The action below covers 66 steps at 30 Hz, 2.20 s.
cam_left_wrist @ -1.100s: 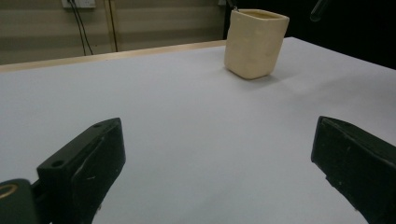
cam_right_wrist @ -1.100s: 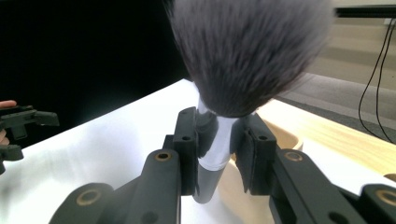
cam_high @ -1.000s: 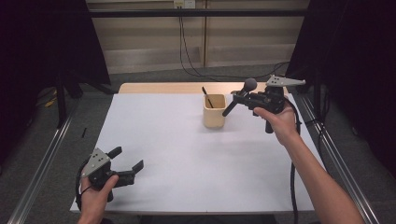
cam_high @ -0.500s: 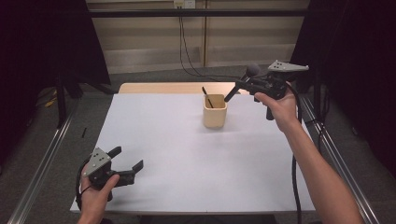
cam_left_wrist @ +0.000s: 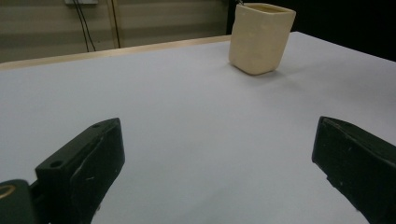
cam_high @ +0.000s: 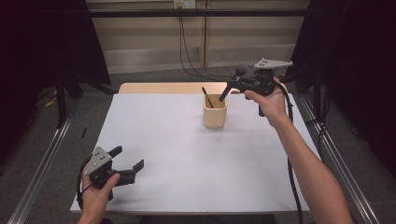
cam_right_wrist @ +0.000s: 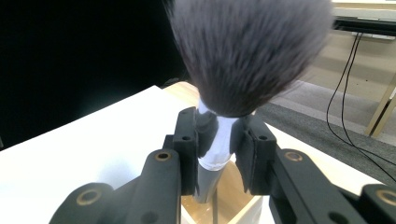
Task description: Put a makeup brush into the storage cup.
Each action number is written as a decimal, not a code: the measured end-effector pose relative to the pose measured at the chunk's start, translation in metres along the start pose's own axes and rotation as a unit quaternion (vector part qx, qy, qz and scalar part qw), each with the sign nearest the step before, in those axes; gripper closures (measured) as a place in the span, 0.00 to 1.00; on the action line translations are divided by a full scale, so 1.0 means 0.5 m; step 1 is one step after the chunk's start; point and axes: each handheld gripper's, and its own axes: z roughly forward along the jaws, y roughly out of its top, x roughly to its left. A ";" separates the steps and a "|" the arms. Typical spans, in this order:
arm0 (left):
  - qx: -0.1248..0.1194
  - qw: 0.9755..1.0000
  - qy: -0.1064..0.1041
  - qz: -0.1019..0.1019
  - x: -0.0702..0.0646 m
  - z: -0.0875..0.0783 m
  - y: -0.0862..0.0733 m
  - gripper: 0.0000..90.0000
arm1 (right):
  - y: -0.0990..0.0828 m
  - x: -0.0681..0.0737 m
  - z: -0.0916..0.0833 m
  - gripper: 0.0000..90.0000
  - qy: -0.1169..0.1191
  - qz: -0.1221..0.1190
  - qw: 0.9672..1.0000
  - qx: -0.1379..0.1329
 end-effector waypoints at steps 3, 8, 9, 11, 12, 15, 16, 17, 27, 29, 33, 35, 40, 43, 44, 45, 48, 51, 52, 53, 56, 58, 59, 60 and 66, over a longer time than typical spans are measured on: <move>0.002 1.000 -0.002 0.000 -0.001 0.000 0.000 0.03 | -0.004 -0.002 0.005 0.80 -0.001 0.000 1.000 0.003; 0.003 1.000 -0.002 0.002 0.000 0.000 0.000 0.03 | -0.009 -0.004 0.009 0.80 -0.008 -0.006 1.000 0.018; 0.003 1.000 -0.001 0.003 0.001 0.000 0.000 0.03 | -0.010 -0.004 0.009 0.80 -0.007 -0.005 1.000 0.019; 0.003 1.000 -0.002 0.003 0.001 0.000 -0.001 0.03 | -0.012 -0.005 0.010 0.80 -0.007 -0.005 1.000 0.021; 0.003 1.000 -0.002 0.003 0.000 0.000 -0.001 0.03 | -0.014 -0.005 0.012 0.80 -0.008 -0.007 1.000 0.025; 0.004 1.000 -0.002 0.004 0.000 0.000 -0.001 0.03 | -0.019 -0.006 0.019 0.80 -0.008 -0.008 0.999 0.033; 0.006 1.000 -0.004 0.003 0.000 0.000 -0.001 0.03 | -0.020 -0.006 0.021 0.80 -0.007 -0.007 0.999 0.033; 0.009 1.000 -0.005 0.002 0.000 0.000 -0.002 0.03 | -0.021 -0.006 0.023 0.80 -0.008 -0.006 0.999 0.034; 0.011 1.000 -0.006 0.006 0.000 0.003 -0.001 0.03 | -0.038 -0.008 0.044 0.80 -0.009 -0.005 0.999 0.050; 0.012 1.000 -0.006 0.006 0.000 0.002 -0.001 0.03 | -0.041 -0.010 0.046 0.80 -0.011 -0.003 0.999 0.052; 0.012 1.000 -0.006 0.002 0.002 0.002 -0.002 0.03 | -0.046 -0.016 0.051 0.80 -0.012 0.001 0.998 0.057; 0.011 1.000 -0.006 0.002 0.002 0.002 -0.002 0.03 | -0.049 -0.018 0.054 0.80 -0.011 0.003 0.998 0.058; 0.006 1.000 -0.004 0.005 -0.001 -0.001 0.000 0.03 | -0.058 -0.022 0.064 0.80 -0.010 0.007 0.998 0.066; 0.005 1.000 -0.004 0.007 -0.005 -0.003 0.000 0.03 | -0.062 -0.023 0.070 0.80 -0.011 0.007 0.998 0.068; 0.004 1.000 -0.004 0.008 -0.005 -0.003 0.000 0.03 | -0.064 -0.023 0.072 0.80 -0.010 0.008 0.998 0.069; 0.004 1.000 -0.005 0.009 -0.005 -0.003 0.000 0.03 | -0.065 -0.023 0.073 0.80 -0.011 0.009 0.997 0.070; 0.004 1.000 -0.004 0.008 -0.004 -0.003 0.000 0.03 | -0.069 -0.024 0.079 0.80 -0.010 0.010 0.997 0.071; 0.004 1.000 -0.004 0.008 -0.004 -0.003 0.000 0.03 | -0.073 -0.025 0.085 0.80 -0.009 0.012 0.997 0.074; 0.005 1.000 -0.005 0.008 -0.004 -0.003 0.000 0.03 | -0.075 -0.025 0.087 0.80 -0.009 0.014 0.997 0.074; 0.005 1.000 -0.005 0.009 -0.004 -0.003 0.000 0.03 | -0.076 -0.026 0.088 0.80 -0.009 0.015 0.997 0.075; 0.006 1.000 -0.006 0.010 -0.005 -0.003 0.000 0.04 | -0.080 -0.028 0.091 0.80 -0.010 0.018 0.997 0.077; 0.005 1.000 -0.005 0.012 -0.006 -0.003 0.000 0.04 | -0.083 -0.029 0.093 0.80 -0.010 0.019 0.997 0.077; 0.006 1.000 -0.005 0.011 -0.005 -0.003 0.000 0.04 | -0.084 -0.029 0.094 0.80 -0.009 0.019 0.997 0.078; 0.005 1.000 -0.005 0.011 -0.005 -0.003 0.000 0.04 | -0.085 -0.030 0.095 0.80 -0.009 0.019 0.997 0.077; 0.005 1.000 -0.006 0.014 -0.005 -0.004 0.000 0.04 | -0.093 -0.033 0.101 0.80 -0.009 0.024 0.997 0.078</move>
